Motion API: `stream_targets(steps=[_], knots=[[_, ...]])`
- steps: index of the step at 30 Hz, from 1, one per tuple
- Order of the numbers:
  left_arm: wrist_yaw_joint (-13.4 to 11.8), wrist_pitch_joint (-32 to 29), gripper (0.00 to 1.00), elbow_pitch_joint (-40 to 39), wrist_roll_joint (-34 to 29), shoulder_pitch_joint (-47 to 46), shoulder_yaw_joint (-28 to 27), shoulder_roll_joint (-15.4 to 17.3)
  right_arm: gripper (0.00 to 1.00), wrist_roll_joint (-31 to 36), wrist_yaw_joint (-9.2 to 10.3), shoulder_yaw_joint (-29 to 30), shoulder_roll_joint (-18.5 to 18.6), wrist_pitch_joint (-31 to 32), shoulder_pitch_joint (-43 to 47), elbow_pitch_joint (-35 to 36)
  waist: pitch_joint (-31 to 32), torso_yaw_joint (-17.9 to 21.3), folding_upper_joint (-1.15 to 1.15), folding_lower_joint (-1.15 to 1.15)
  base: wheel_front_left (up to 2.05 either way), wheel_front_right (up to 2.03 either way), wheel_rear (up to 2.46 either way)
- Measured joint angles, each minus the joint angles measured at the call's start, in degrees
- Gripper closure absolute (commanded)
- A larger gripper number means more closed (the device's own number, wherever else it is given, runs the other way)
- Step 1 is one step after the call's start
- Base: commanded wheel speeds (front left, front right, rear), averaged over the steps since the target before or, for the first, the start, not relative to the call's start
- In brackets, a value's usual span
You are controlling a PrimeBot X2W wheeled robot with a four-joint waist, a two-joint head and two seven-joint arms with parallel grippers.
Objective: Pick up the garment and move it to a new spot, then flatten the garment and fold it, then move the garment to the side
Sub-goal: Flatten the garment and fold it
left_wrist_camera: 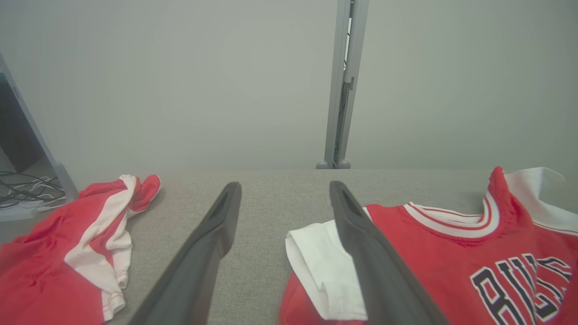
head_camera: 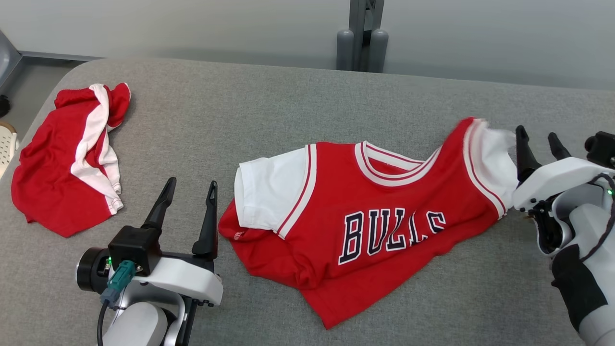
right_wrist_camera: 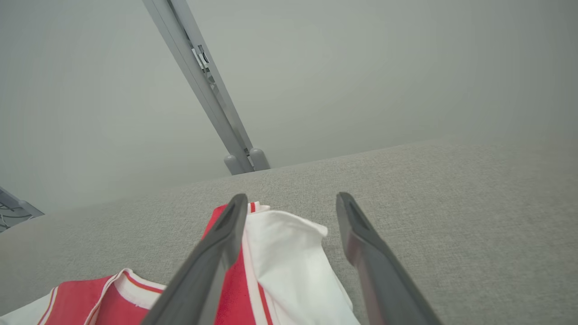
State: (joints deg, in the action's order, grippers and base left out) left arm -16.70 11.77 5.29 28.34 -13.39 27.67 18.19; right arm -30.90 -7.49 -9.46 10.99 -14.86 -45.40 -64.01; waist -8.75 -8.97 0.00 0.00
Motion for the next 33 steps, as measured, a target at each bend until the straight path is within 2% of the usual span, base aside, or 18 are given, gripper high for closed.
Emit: stream_targets(steps=[5, 13, 14, 15, 18, 24, 33], knots=[[-0.3, 0.4, 0.0, 0.1, 0.2, 0.0, -0.6, 0.6, 0.0, -0.1, 0.0, 2.5, 1.3, -0.1, 3.4, 4.2, 0.4, 0.8, 0.0, 0.0, 0.0, 0.0, 0.0], [-1.5, 0.3, 0.0, -1.3, 0.5, 1.8, -1.7, 2.3, 0.0, 6.2, 0.0, 9.1, 2.0, -0.3, 14.6, 19.8, 2.1, 3.9, 0.0, 0.0, 0.0, 0.0, 0.0], [-1.5, 0.3, 0.0, -1.3, 0.5, 1.8, -1.7, 2.3, 0.0, 6.2, 0.0, 9.1, 2.0, -0.3, 14.6, 19.8, 2.1, 3.9, 0.0, 0.0, 0.0, 0.0, 0.0], [-1.9, 0.0, 0.0, -1.7, 0.5, 2.3, -2.0, 2.7, 0.0, 7.6, 0.01, 10.8, 1.4, -0.3, 17.6, 24.3, 2.7, 4.8, 0.0, 0.0, 0.0, 0.0, 0.0], [-2.5, -0.2, 0.0, -2.4, 0.6, 3.3, -2.5, 3.3, 0.0, 10.2, 0.0, 11.7, -0.1, -0.3, 22.2, 30.7, 3.7, 6.1, 0.0, 0.0, 0.0, 0.0, 0.0], [-3.2, -0.5, 0.0, -3.4, 1.0, 5.0, -2.9, 4.3, 0.0, 13.9, 0.0, 10.9, -1.5, -0.1, 29.5, 39.1, 5.4, 7.7, 0.0, 0.0, 0.0, 0.0, 0.0], [-4.1, -1.2, 0.0, -4.4, 1.3, 8.6, -2.5, 5.1, 0.0, 19.1, 0.0, 11.4, -4.1, 6.4, 41.0, 53.2, 8.5, 9.2, 0.0, 0.0, 0.0, 0.0, 0.0]])
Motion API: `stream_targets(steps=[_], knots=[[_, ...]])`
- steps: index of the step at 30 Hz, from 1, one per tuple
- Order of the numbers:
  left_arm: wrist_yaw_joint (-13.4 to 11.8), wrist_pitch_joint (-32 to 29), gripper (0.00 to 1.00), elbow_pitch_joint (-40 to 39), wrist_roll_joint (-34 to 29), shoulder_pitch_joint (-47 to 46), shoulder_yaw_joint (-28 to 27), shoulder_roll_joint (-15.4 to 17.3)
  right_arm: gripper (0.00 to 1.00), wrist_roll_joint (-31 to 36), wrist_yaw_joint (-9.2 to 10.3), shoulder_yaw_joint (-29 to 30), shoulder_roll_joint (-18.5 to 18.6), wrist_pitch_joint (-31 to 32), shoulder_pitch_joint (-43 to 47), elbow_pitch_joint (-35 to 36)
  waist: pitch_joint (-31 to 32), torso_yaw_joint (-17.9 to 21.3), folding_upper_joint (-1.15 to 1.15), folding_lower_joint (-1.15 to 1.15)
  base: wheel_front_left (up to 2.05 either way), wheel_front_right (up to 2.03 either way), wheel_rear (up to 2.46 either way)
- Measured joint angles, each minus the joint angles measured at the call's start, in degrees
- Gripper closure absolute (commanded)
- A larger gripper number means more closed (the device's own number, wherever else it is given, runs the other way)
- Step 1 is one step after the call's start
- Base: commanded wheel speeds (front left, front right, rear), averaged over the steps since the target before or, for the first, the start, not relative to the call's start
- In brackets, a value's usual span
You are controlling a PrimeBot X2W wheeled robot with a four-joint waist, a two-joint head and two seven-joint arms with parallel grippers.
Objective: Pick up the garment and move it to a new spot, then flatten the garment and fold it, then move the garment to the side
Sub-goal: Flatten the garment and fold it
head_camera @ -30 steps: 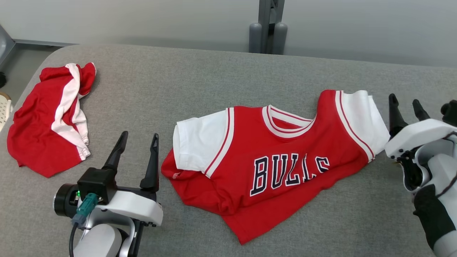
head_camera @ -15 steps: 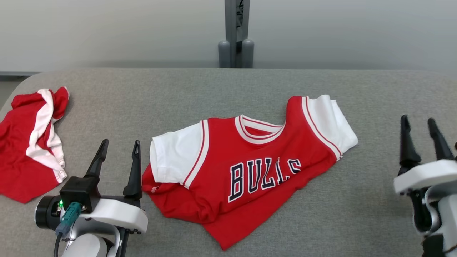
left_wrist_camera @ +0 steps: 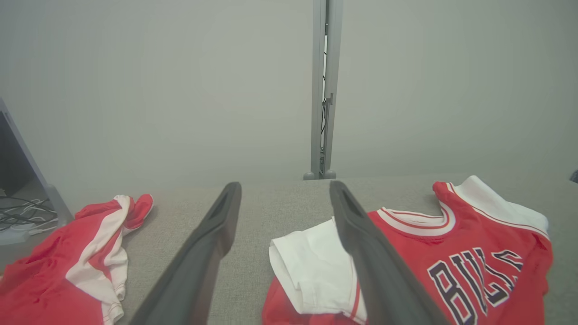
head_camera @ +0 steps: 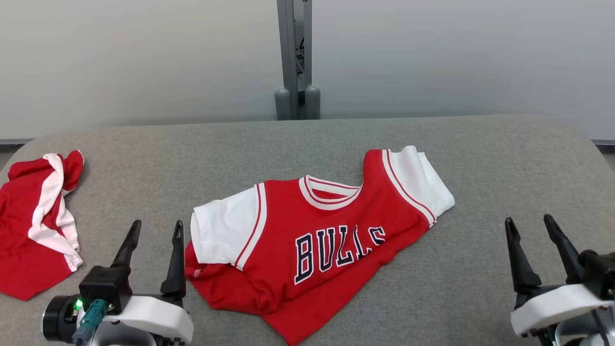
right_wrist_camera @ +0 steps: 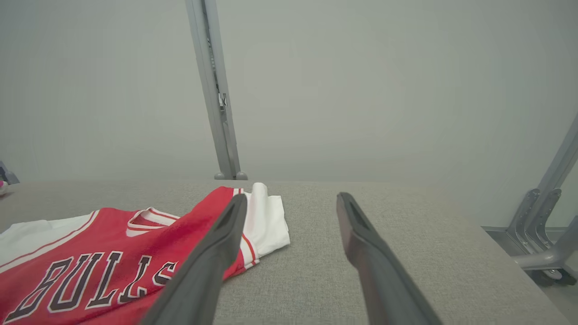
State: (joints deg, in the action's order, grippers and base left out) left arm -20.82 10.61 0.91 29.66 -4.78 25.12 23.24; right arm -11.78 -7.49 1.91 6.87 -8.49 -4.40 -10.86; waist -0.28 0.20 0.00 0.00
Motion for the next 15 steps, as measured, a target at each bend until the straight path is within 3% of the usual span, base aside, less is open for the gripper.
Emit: stream_targets(steps=[7, 15], knots=[[-0.7, -0.5, 0.0, -0.6, 0.2, 1.8, 0.1, 0.7, 0.0, 1.6, 0.0, 1.9, -1.7, 4.3, 5.9, 7.1, 1.3, 0.2, 0.0, 0.0, 0.0, 0.0, 0.0], [-1.2, -0.6, 0.0, -0.9, 0.3, 2.2, 0.4, 0.9, 0.0, 1.8, 0.0, 3.1, -2.6, 6.1, 7.5, 10.0, 1.4, 0.3, 0.0, 0.0, 0.0, 0.0, 0.0]])
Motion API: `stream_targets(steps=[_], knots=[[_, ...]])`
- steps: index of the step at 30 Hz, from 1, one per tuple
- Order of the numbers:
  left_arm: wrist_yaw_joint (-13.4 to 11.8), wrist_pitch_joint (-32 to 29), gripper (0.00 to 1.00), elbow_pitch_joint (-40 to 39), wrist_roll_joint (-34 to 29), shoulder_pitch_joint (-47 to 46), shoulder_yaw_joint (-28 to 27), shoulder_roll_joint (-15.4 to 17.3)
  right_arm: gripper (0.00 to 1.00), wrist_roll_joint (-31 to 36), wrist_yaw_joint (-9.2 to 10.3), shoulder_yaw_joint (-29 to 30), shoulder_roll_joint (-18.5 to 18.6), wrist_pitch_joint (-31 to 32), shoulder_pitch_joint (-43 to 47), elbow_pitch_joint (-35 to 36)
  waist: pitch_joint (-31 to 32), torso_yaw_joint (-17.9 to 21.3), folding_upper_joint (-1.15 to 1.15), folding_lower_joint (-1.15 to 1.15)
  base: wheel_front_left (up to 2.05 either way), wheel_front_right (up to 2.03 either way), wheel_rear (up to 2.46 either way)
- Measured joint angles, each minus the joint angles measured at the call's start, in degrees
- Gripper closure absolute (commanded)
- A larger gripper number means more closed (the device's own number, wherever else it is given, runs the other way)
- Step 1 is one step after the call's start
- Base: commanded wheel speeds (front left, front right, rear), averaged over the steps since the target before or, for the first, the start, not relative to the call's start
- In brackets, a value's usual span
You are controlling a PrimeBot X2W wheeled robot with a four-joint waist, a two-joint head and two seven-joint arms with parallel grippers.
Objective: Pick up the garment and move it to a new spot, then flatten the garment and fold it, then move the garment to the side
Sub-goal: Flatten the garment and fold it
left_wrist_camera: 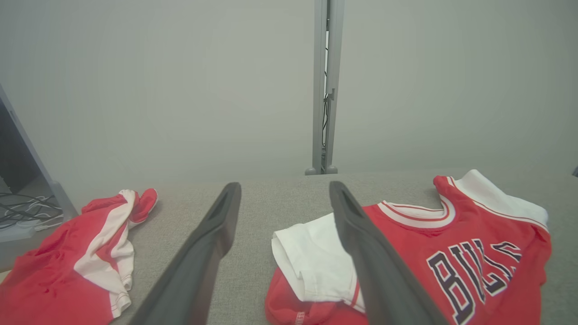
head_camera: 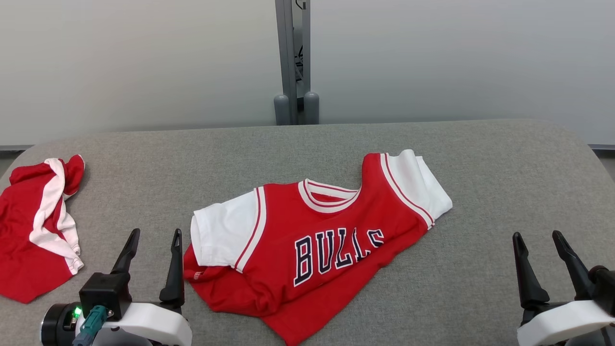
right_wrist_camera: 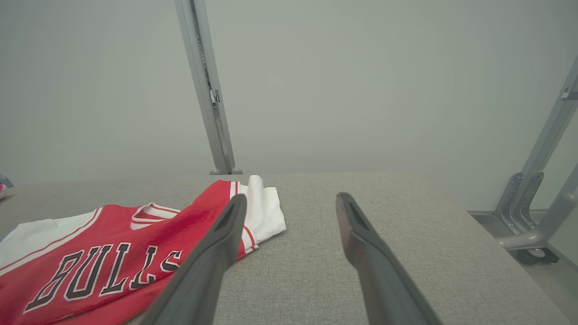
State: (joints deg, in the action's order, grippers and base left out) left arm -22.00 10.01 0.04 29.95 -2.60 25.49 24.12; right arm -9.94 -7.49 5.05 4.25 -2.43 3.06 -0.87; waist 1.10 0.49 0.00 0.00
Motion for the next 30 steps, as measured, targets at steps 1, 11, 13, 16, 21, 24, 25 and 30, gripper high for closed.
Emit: stream_targets(steps=[1, 11, 13, 16, 21, 24, 25, 30], knots=[[0.0, 0.0, 0.0, 0.0, 0.0, 0.0, 0.0, 0.0, 0.0, 0.0, 0.0, 0.1, 0.0, 0.2, 0.1, 0.1, 0.0, 0.0, 0.0, 0.0, 0.0, 0.0, 0.0], [-0.2, -0.8, 0.0, -0.1, -0.5, 0.0, 1.5, 0.3, 0.0, 0.3, 0.0, -0.1, -0.5, 0.7, 0.5, 0.8, 0.1, 0.0, 0.0, 0.0, 0.0, 0.0, 0.0], [1.1, -2.2, 0.0, -0.3, -0.6, -0.1, 3.6, -0.1, 0.0, 0.3, 0.0, -0.2, -0.6, 0.7, 0.4, 0.8, 0.0, 0.0, 0.0, 0.0, 0.0, 0.0, 0.0], [3.6, -4.8, 0.0, 0.3, -1.1, -0.5, 8.0, -1.9, 0.0, 0.2, 0.0, -0.3, -0.7, 0.7, 0.4, 0.8, -0.3, -0.1, 0.0, 0.0, 0.0, 0.0, 0.0], [7.8, -9.0, 0.0, 4.5, -0.2, -1.3, 15.2, -6.8, 0.0, 0.0, 0.0, -1.4, -0.8, 0.8, -0.2, 0.7, -1.0, 0.6, 0.0, 0.0, 0.0, 0.0, 0.0], [8.3, -10.0, 0.0, 6.9, 0.6, -1.2, 16.4, -8.1, 0.0, -0.2, 0.0, -1.8, -0.8, 0.8, -0.3, 0.6, -1.5, 1.1, 0.0, 0.0, 0.0, 0.0, 0.0], [8.3, -10.1, 0.0, 7.8, 1.0, -1.0, 16.5, -8.4, 0.0, -0.2, 0.0, -2.0, -0.8, 0.8, -0.3, 0.6, -1.7, 1.3, 0.0, 0.0, 0.0, 0.0, 0.0], [8.3, -9.8, 0.0, 11.7, 2.8, 0.1, 16.0, -9.3, 0.0, -0.4, 0.0, -2.0, -0.8, 0.7, -0.9, 0.5, -2.8, 2.0, 0.0, 0.0, 0.0, 0.0, 0.0]])
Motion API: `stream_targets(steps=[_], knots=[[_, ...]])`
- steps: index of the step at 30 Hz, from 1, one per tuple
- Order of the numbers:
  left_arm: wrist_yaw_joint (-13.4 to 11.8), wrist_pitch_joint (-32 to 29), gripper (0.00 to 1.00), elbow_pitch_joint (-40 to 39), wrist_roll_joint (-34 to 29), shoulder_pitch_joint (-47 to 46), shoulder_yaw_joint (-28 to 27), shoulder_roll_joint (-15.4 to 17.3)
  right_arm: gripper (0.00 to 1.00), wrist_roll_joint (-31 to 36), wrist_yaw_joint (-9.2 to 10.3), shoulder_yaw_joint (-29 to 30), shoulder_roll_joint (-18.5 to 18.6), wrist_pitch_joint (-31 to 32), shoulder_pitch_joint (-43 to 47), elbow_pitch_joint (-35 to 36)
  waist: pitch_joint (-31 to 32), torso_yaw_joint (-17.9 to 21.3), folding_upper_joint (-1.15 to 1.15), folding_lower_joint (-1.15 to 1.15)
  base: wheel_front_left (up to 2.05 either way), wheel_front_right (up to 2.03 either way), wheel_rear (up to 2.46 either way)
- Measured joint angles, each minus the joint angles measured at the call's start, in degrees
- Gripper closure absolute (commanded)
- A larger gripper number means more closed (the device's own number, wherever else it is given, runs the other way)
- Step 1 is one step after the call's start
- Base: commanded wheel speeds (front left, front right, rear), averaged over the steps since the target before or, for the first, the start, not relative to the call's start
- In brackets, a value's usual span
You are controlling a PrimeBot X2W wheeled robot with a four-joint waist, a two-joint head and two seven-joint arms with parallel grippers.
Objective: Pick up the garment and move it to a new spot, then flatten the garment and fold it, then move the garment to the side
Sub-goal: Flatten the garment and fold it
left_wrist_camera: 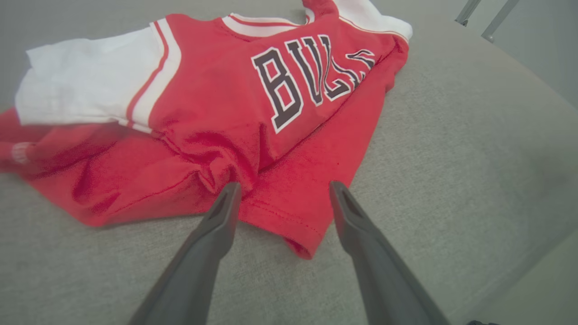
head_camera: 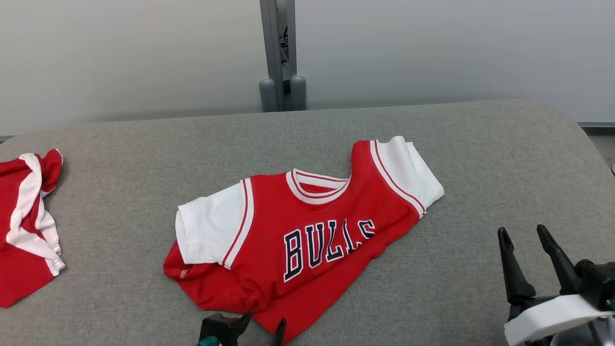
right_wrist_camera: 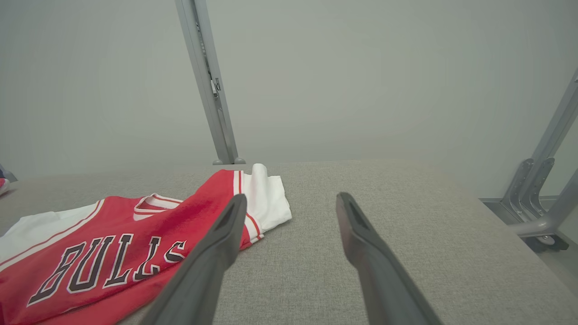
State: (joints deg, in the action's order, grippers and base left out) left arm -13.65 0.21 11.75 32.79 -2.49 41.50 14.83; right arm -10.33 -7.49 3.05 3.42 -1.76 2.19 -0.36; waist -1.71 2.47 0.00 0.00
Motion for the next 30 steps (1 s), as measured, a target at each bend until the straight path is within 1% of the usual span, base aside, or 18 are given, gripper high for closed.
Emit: stream_targets(steps=[4, 10, 11, 12, 17, 21, 30], knots=[[0.7, 0.8, 0.0, 3.6, 2.0, 0.3, -0.7, -1.2, 0.0, -0.2, 0.0, -0.2, -0.1, -0.1, -0.6, -0.2, -0.6, 0.4, 0.0, 0.0, 0.0, 0.0, 0.0], [2.6, 2.4, 0.01, 8.7, 3.7, -0.8, -1.4, -3.4, 0.0, -0.3, 0.0, -0.6, -0.2, -0.3, -1.2, -0.6, -1.2, 1.0, 0.0, 0.0, 0.0, 0.0, 0.0], [2.9, 3.2, 0.45, 9.4, 4.0, -1.2, -1.9, -3.8, 0.0, -0.3, 0.0, -0.6, -0.2, -0.4, -1.4, -0.6, -1.3, 1.1, 0.0, 0.0, 0.0, 0.0, 0.0], [3.0, 4.3, 1.0, 10.0, 4.6, -1.6, -2.5, -4.2, 0.0, -0.4, 0.0, -0.6, -0.2, -0.5, -1.6, -0.7, -1.4, 1.1, 0.0, 0.0, 0.0, 0.0, 0.0], [4.4, 6.6, 1.0, 13.2, 5.5, -3.0, -3.5, -4.9, 0.0, -0.4, 0.0, -0.5, -0.3, -0.5, -1.7, -0.8, -1.9, 1.2, 0.0, 0.0, 0.0, 0.0, 0.0], [4.5, 8.4, 1.0, 14.3, 6.6, -3.7, -5.5, -4.6, 0.0, -0.6, 0.0, 0.1, -0.3, -0.6, -1.9, -0.6, -2.3, 0.8, 0.0, 0.0, 0.0, 0.0, 0.0], [3.3, 8.5, 1.0, 14.2, 8.3, -3.3, -8.9, -1.0, 0.0, -0.8, 0.0, 0.4, -0.5, -0.6, -1.9, -0.2, -2.7, -0.7, 0.0, 0.0, 0.0, 0.0, 0.0]])
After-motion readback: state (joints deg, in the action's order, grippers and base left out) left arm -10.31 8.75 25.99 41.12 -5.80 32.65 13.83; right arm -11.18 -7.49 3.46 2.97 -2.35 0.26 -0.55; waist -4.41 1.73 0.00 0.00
